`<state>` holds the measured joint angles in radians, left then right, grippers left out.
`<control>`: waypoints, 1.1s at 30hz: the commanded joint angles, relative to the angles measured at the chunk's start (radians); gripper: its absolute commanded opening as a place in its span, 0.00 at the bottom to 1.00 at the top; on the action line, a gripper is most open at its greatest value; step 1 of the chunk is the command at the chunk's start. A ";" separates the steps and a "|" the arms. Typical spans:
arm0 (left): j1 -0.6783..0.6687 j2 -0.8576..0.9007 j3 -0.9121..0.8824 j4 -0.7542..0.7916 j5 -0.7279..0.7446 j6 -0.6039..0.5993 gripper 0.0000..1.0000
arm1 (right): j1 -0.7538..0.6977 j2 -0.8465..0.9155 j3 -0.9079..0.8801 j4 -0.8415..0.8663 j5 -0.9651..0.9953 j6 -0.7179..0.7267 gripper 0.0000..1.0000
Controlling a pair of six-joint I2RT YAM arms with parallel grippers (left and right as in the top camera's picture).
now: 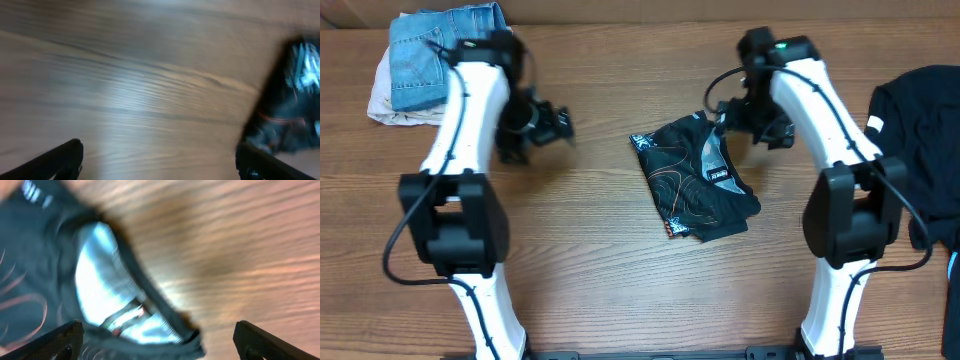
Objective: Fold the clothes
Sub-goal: 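Grasp the folded black jersey with left gripper and lift it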
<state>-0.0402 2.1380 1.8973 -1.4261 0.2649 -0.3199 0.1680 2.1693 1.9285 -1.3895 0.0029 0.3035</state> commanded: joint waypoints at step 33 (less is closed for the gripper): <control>-0.412 -0.005 -0.469 0.800 0.230 -0.392 1.00 | -0.312 -0.026 0.018 0.002 -0.182 -0.142 1.00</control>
<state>-0.4454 2.1159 1.4673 -0.6693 0.5236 -0.6899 -0.1482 2.1693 1.9289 -1.3872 -0.1688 0.1730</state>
